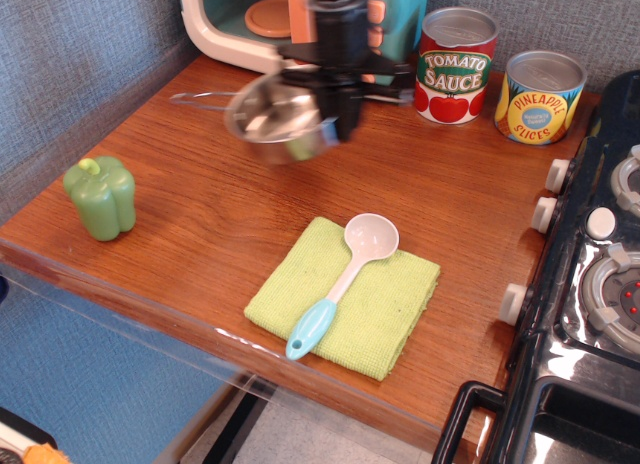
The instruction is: Put the pot in between the cans and the spoon.
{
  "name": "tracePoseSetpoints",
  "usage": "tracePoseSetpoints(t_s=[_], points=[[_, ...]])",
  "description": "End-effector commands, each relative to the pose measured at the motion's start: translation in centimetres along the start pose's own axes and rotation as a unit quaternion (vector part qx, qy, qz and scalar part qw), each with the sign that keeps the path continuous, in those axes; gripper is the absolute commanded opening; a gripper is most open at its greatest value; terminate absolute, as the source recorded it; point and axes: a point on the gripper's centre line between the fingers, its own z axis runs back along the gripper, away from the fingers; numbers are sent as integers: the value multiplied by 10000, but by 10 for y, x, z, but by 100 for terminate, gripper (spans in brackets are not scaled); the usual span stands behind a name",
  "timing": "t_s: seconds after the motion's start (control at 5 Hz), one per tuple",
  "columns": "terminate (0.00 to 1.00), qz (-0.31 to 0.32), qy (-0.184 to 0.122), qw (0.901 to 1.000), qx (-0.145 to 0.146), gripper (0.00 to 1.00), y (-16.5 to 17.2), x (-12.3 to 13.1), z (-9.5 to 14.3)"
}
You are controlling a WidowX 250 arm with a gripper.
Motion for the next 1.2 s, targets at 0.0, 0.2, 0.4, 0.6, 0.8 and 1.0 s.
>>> tracePoseSetpoints(t_s=[0.0, 0.2, 0.4, 0.6, 0.8, 1.0], points=[[0, -1145, -518, 9919, 197, 0, -100, 6, 17], [0, -1268, -349, 9908, 306, 0, -126, 3, -6], [0, -1168, -137, 9920, 457, 0, -119, 0, -27], [0, -1090, 9, 9925, 559, 0, -110, -2, -40], [0, -1093, -2, 9921, 623, 0, -104, 0, -39], [0, -1060, 17, 9927, 576, 0, -98, 0, -40]])
